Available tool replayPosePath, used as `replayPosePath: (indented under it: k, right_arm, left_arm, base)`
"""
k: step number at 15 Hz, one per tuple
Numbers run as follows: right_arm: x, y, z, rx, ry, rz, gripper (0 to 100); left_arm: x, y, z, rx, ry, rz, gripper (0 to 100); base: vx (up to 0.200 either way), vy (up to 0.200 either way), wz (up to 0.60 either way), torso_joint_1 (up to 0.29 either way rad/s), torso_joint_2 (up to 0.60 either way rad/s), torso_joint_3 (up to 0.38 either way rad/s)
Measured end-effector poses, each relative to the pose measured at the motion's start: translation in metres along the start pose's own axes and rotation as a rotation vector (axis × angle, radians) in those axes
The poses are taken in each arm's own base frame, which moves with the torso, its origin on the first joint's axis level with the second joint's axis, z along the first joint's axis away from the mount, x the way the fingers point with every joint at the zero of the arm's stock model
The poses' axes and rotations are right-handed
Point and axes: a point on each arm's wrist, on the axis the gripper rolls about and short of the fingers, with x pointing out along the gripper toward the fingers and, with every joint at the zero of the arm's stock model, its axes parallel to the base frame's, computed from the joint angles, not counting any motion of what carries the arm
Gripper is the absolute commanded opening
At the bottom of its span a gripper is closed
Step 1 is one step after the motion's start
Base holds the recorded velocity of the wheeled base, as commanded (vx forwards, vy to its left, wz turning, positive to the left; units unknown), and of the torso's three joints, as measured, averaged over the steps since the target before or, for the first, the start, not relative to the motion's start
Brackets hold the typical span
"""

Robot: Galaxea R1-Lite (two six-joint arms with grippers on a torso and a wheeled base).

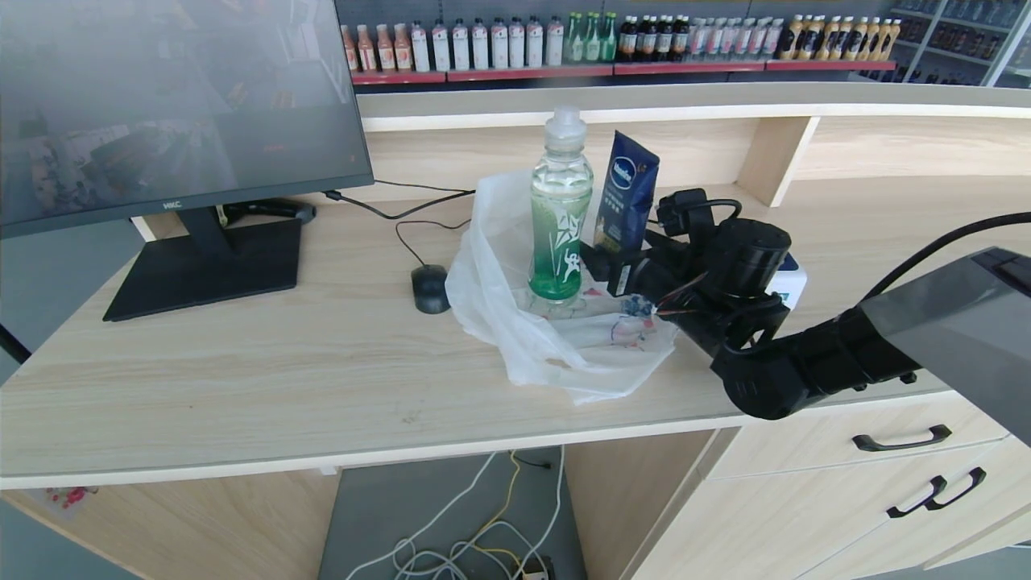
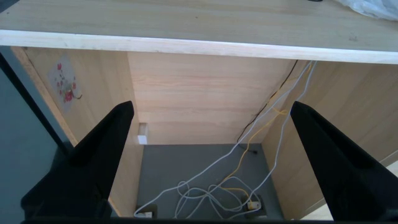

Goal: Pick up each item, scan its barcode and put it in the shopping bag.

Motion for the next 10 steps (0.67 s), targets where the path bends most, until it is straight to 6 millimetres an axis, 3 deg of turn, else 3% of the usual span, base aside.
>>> replayPosePath:
  k: [10]
  right_arm:
    - [-0.0027,-0.0044,0.0082,-0.007,-0.065,-0.012,100]
  left_arm:
    - [0.0000,0.0000,0.0000,0.000,0.000,0.000,100]
  base:
    - [0.000,0.000,0.00,0.000,0.00,0.000]
